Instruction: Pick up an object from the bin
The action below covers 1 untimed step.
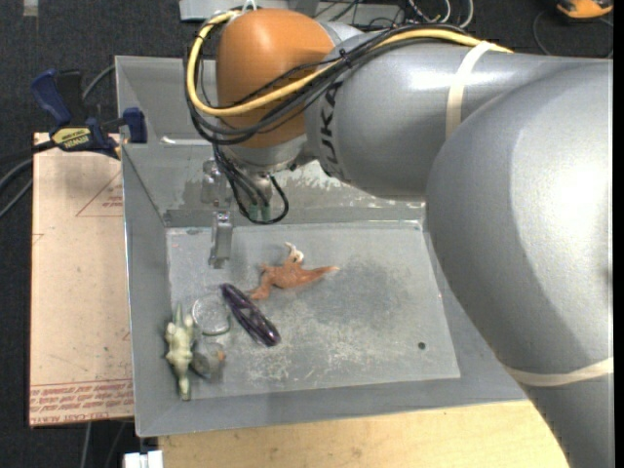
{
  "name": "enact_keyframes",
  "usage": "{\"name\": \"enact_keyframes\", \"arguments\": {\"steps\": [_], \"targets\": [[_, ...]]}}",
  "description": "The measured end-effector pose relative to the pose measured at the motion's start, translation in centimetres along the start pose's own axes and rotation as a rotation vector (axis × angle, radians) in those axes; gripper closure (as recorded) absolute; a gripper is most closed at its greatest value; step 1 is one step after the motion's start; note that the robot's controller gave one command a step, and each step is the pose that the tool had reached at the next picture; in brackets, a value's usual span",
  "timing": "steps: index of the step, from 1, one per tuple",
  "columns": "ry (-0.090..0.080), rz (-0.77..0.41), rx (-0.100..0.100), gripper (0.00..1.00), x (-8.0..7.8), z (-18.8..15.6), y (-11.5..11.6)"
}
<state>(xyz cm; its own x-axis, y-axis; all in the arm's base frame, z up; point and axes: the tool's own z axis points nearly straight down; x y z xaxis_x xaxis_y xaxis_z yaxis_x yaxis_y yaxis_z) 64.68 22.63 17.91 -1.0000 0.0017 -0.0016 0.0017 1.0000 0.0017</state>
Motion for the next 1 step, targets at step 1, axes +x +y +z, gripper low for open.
{"name": "enact_keyframes", "arguments": {"steps": [1], "targets": [[0.000,0.000,0.000,0.00,0.00,0.00,0.00]]}}
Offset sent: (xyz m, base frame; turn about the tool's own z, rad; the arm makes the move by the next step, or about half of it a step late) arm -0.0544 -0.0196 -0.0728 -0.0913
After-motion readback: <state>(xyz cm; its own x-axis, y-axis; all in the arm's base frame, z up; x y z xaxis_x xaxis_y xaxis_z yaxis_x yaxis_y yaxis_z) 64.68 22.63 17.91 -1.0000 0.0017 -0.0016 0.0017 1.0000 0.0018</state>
